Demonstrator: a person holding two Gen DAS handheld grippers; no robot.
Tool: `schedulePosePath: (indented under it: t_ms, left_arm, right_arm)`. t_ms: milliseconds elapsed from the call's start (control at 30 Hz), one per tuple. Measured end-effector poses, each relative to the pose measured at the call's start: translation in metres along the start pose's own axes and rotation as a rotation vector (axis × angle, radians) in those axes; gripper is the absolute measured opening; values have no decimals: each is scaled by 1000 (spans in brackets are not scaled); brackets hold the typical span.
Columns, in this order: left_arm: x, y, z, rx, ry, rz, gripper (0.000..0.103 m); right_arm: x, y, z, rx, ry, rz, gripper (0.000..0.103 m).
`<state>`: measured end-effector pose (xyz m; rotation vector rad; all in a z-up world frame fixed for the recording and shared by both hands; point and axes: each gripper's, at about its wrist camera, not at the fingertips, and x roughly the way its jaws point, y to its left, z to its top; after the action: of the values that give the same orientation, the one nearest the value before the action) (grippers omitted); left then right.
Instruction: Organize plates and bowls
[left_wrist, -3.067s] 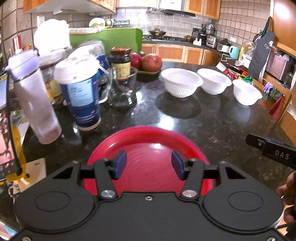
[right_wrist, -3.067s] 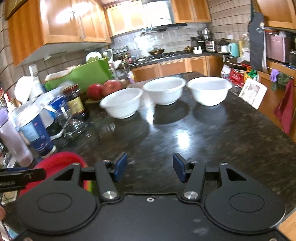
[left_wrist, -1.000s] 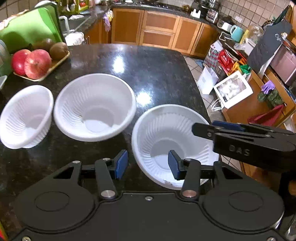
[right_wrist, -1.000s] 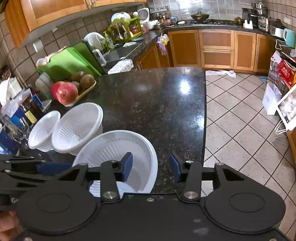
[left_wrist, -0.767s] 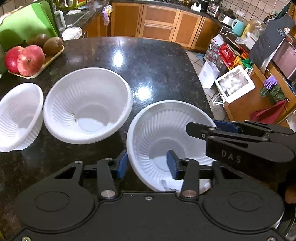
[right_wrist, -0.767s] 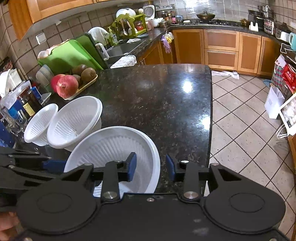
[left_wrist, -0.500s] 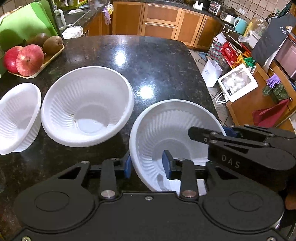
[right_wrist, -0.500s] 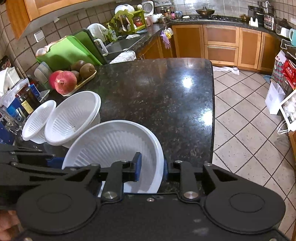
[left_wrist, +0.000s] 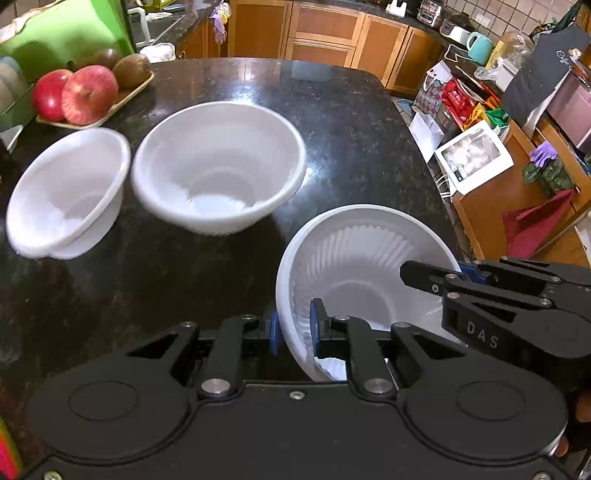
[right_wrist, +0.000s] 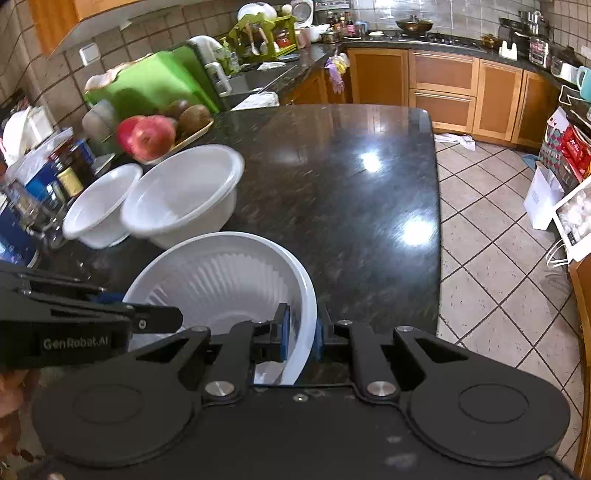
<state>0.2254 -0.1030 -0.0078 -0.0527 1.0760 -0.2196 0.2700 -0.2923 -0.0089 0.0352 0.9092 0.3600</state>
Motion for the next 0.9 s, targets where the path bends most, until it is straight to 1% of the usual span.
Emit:
schedulePosePath:
  t_ms: [267,567,733,900]
  left_arm:
    - [-30,35,-35,31,17,-27,22]
    - [-63,81,-74,69,75,-80,22]
    - [-76,98,-88,103,95,-102,22]
    - [-84,111,-92,133,79,-123,22]
  right_arm:
    - [-21,46,-36,19,29,50,15]
    - [-45,102,-74,75,51,84,15]
    - [-48,129,-89,89,77,72,15]
    - [-53,151,-103,125,83,45,15]
